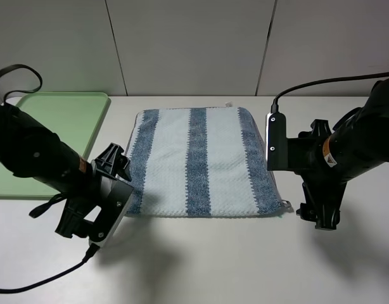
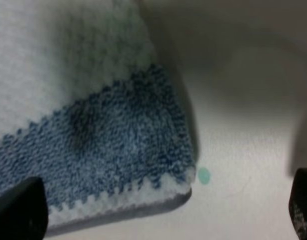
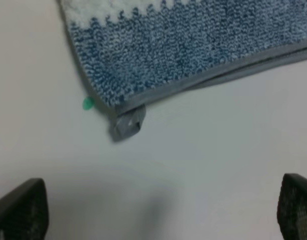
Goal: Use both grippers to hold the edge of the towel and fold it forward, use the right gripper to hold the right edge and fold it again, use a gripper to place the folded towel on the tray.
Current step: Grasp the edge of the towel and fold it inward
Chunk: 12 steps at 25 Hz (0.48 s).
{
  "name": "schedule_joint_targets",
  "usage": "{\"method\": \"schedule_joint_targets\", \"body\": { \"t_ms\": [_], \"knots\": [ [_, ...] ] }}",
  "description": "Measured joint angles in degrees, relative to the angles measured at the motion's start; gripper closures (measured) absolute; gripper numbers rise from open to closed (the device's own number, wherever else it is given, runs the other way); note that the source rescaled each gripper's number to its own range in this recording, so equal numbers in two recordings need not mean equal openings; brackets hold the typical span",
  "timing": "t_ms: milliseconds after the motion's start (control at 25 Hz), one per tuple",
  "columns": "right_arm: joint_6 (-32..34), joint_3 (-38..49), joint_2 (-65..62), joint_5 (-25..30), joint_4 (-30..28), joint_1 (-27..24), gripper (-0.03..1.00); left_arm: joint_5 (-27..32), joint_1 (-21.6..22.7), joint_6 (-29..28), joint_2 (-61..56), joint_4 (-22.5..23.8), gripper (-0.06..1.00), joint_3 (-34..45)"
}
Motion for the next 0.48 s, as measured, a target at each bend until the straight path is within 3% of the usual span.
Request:
{"method": "schedule_joint_targets", "body": {
  "t_ms": [480],
  "knots": [
    [0.37, 0.0, 0.0, -0.42, -0.02, 0.0, -0.03, -7.49, 0.0, -0.06, 3.57, 0.0, 0.03, -0.06]
  ]
}}
